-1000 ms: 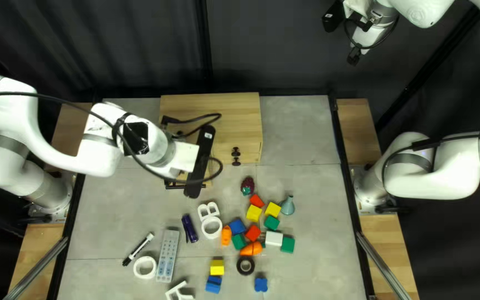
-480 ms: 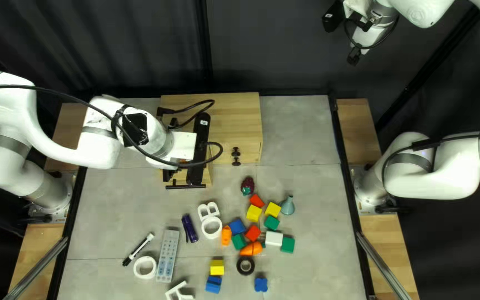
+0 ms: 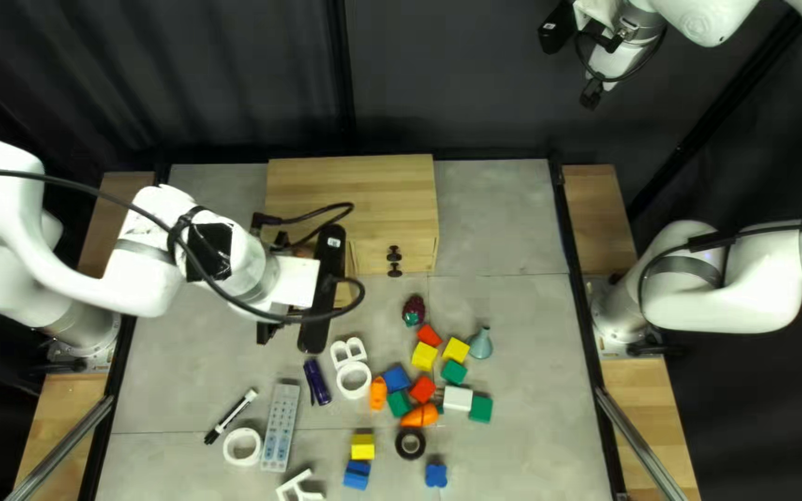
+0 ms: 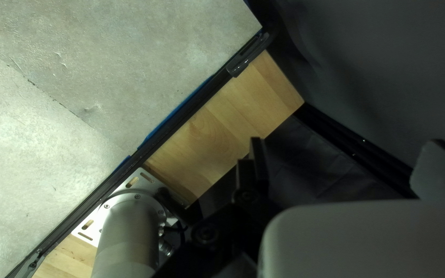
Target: Open drawers and place objects into drawer and close
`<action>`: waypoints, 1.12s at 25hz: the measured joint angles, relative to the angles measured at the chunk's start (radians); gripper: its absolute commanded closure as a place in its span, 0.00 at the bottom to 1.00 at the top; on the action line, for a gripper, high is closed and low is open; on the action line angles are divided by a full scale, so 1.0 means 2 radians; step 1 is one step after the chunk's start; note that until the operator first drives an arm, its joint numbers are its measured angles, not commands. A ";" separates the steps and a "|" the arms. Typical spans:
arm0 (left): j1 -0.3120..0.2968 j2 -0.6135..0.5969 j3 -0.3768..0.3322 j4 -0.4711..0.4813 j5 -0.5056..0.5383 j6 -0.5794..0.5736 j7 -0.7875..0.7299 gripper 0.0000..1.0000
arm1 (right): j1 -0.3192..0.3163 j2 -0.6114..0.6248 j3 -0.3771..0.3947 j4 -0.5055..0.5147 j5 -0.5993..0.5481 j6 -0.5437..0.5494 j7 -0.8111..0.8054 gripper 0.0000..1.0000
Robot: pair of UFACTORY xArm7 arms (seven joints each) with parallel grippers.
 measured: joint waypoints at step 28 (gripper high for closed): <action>-0.038 0.208 -0.040 0.094 0.010 -0.141 0.135 0.00 | 0.000 0.000 0.000 0.000 0.000 0.000 0.000 0.00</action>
